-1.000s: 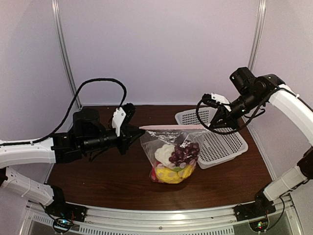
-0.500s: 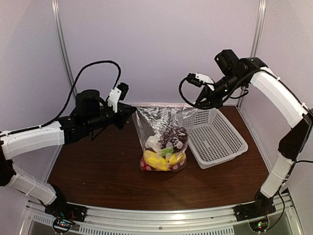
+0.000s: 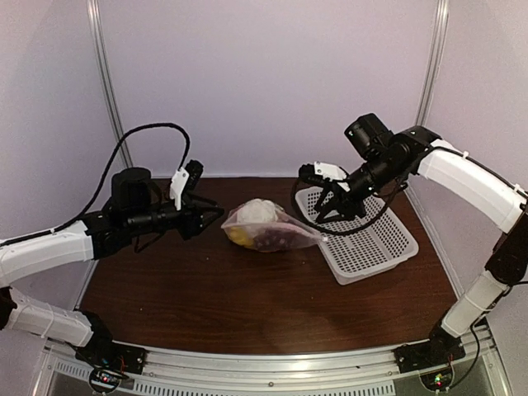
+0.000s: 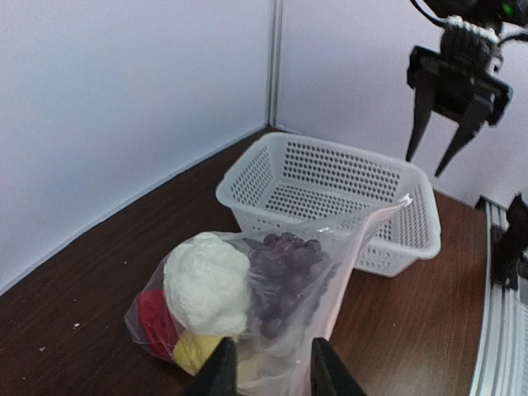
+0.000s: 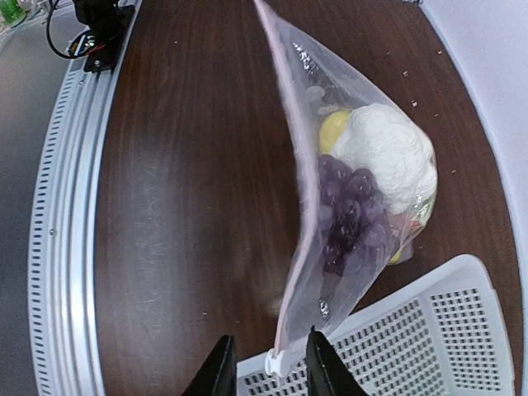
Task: Place the food in the zip-top bag and seal the zipper
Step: Place the zipper food storage bag at the center of the board, then reset both arms
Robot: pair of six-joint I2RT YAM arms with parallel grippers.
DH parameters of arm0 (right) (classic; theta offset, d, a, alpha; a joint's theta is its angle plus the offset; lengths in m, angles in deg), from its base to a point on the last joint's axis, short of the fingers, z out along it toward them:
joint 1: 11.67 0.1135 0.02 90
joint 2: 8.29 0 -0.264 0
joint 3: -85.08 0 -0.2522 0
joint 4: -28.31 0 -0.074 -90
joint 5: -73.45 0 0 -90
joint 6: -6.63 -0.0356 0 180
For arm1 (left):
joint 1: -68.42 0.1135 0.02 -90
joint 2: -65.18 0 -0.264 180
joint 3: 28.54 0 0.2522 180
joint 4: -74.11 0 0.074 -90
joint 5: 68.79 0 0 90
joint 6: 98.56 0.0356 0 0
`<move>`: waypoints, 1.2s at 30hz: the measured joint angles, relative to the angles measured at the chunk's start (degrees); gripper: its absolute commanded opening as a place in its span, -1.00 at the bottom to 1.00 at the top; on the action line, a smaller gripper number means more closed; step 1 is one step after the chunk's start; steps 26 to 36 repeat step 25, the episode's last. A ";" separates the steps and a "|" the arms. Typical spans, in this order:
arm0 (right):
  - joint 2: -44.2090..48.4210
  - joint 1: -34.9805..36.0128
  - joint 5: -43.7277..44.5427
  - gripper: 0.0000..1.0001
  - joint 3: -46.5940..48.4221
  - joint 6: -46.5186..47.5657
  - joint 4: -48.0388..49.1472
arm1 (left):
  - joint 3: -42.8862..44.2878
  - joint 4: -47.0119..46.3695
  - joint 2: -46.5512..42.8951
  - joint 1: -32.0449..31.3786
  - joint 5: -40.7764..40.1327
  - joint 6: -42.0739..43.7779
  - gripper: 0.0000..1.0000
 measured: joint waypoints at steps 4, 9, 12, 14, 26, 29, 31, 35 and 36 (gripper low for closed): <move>4.24 1.38 -0.79 0.24 -6.93 0.76 -0.76 | -6.67 6.56 -9.11 -0.33 1.73 -0.76 0.22; 14.27 -1.88 -0.31 0.69 -11.52 -1.73 1.90 | -6.64 10.91 -20.09 -0.42 -2.43 -0.70 0.49; 20.63 -5.68 1.53 0.99 -13.60 -6.47 8.20 | -3.58 12.57 -20.28 -0.44 -8.55 -0.24 0.53; 23.37 -8.52 3.63 0.99 -15.54 -11.34 13.29 | 0.17 14.10 -17.59 -0.46 -14.14 0.02 0.66; 27.61 -19.74 25.22 0.99 -24.04 -34.58 33.29 | 10.75 17.97 -7.69 -0.46 -31.89 1.92 0.95; 27.61 -19.74 25.22 0.99 -24.04 -34.58 33.29 | 10.75 17.97 -7.69 -0.46 -31.89 1.92 0.95; 27.61 -19.74 25.22 0.99 -24.04 -34.58 33.29 | 10.75 17.97 -7.69 -0.46 -31.89 1.92 0.95; 27.61 -19.74 25.22 0.99 -24.04 -34.58 33.29 | 10.75 17.97 -7.69 -0.46 -31.89 1.92 0.95; 27.61 -19.74 25.22 0.99 -24.04 -34.58 33.29 | 10.75 17.97 -7.69 -0.46 -31.89 1.92 0.95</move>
